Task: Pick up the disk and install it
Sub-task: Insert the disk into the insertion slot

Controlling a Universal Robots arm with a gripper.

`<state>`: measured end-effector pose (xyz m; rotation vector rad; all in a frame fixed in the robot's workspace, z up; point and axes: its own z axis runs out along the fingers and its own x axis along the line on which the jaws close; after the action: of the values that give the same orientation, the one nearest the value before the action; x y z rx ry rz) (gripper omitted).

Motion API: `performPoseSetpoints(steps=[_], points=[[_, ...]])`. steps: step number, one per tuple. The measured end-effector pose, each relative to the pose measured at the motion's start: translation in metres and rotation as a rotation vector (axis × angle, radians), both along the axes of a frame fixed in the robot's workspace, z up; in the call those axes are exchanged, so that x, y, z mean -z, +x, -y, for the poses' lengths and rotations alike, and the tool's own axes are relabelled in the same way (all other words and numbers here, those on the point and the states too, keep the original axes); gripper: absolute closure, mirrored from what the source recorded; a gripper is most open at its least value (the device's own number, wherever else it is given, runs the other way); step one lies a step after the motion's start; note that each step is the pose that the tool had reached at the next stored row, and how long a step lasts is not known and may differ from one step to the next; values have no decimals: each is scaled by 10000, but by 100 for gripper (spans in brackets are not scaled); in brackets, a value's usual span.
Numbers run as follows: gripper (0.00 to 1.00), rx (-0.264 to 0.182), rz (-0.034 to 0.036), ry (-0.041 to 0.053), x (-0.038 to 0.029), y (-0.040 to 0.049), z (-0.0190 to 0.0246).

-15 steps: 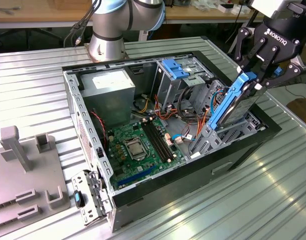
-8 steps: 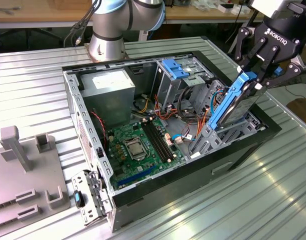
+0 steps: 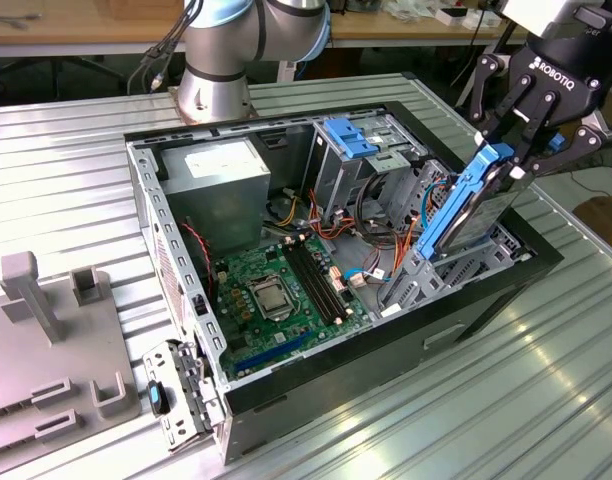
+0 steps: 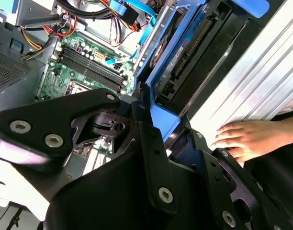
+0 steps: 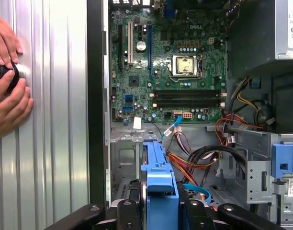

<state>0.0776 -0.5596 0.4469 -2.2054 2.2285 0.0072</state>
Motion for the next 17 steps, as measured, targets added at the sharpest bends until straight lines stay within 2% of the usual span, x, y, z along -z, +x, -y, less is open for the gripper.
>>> performPoseSetpoints(steps=[2,5,17], points=[[63,0,78,-2,3,-3,0],[63,-1,118,2,4,-27,0],[63,0,120,1,4,-37,0]])
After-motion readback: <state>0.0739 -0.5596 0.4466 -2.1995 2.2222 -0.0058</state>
